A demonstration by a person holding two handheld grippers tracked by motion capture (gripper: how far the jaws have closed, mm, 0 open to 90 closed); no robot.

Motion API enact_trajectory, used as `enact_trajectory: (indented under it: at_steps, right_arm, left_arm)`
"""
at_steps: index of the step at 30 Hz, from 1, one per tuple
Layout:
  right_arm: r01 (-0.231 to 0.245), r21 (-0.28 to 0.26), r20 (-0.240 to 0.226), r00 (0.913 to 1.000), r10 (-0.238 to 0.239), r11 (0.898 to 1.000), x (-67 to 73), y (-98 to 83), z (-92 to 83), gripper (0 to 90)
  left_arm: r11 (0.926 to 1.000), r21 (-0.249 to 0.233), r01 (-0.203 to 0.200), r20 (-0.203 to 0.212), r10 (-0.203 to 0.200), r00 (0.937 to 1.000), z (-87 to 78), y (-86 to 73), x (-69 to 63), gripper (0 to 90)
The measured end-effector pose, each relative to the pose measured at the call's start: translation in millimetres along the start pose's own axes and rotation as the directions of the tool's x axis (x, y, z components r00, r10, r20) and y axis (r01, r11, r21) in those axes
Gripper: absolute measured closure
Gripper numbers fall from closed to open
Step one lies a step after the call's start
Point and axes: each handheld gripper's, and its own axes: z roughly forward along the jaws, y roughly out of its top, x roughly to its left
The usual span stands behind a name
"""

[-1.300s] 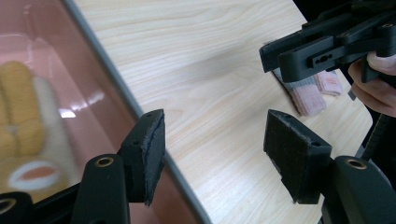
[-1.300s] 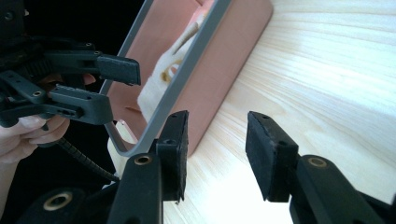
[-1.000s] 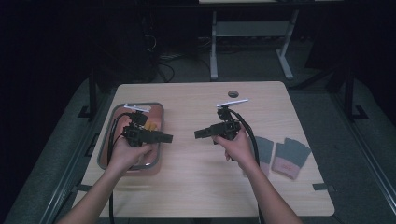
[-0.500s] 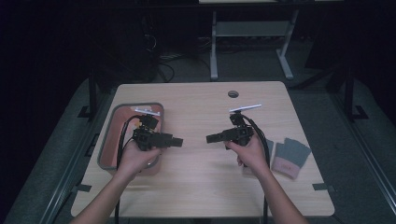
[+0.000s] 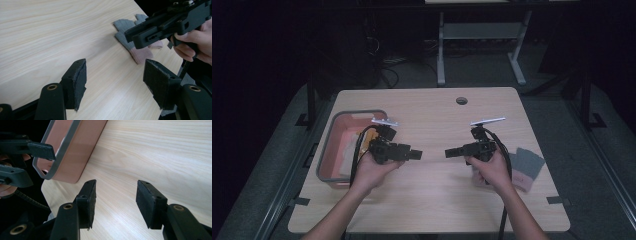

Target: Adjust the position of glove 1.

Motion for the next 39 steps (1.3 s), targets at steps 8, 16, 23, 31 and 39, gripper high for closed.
enact_trajectory:
  at_steps: [8,16,23,31,39]
  right_arm:
    - [-0.006,-0.003,0.044,0.9990,0.006,1.000,-14.2,-9.8,-13.2,48.0]
    - [-0.001,-0.011,0.092,0.9957,0.002,1.000,-26.1,-21.7,-27.7,46.1]
    - [0.007,-0.013,0.147,0.9891,-0.005,1.000,-38.0,-32.2,-40.6,45.1]
    - [0.023,-0.029,0.209,0.9779,-0.016,0.999,-50.6,-41.7,-62.3,45.1]
    - [0.012,-0.017,0.279,0.9604,-0.007,1.000,-61.1,-50.0,-76.0,45.4]
  left_arm:
    - [0.9997,0.013,-0.019,0.027,0.018,0.9995,13.3,2.1,-10.0,34.9]
    - [0.9995,-0.001,-0.032,0.036,0.032,0.9988,24.4,2.0,-17.4,34.2]
    - [0.9987,0.012,-0.050,0.049,0.050,0.9976,35.8,0.8,-25.6,33.6]
    - [0.9974,0.033,-0.065,0.073,0.062,0.9954,55.4,-3.4,-33.7,33.3]
    - [0.9965,0.041,-0.073,0.097,0.069,0.9929,70.7,-7.1,-41.8,33.0]
